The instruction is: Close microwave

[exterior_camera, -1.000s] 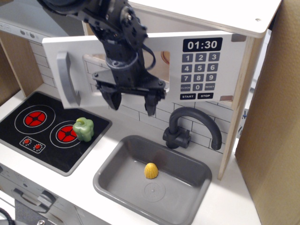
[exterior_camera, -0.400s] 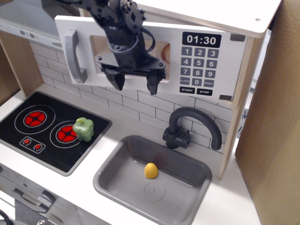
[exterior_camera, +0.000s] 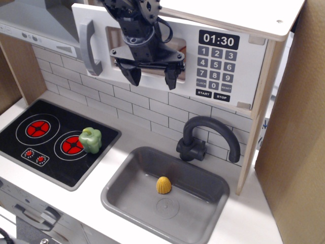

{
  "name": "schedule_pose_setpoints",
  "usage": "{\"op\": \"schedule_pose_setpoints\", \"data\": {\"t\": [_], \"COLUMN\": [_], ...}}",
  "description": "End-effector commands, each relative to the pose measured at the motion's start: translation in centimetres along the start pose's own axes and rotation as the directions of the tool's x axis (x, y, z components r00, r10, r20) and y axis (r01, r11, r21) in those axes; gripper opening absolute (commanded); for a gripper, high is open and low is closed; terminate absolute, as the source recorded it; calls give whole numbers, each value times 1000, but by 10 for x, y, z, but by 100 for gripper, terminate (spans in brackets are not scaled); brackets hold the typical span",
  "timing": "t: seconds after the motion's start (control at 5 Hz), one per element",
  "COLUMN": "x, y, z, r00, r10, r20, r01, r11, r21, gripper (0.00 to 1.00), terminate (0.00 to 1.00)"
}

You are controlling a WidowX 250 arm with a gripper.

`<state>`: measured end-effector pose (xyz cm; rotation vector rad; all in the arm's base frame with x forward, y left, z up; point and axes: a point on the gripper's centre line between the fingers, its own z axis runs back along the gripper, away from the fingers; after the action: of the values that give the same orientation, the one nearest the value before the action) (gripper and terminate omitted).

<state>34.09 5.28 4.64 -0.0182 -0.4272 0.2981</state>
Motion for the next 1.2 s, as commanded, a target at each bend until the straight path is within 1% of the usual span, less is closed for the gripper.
{"op": "schedule_pose_setpoints", "data": {"t": [0.0,0.2,0.4,0.6,0.8,1.0], "x": [34,41,42,32,-2,-38], "y": [1,3,4,4,4,4], "z": [10,8,7,10,24,39], "r00": [996,994,993,996,1000,997], "r10": [30,54,58,38,-8,-71], "r20": [83,93,99,80,28,-28], "r01": [-29,-53,-57,-36,9,71], "r11": [999,998,998,999,1000,997], "r21": [-15,-20,-19,-18,-18,-31], "gripper": [100,100,100,100,100,100], "terminate": [0,0,0,0,0,0]}}
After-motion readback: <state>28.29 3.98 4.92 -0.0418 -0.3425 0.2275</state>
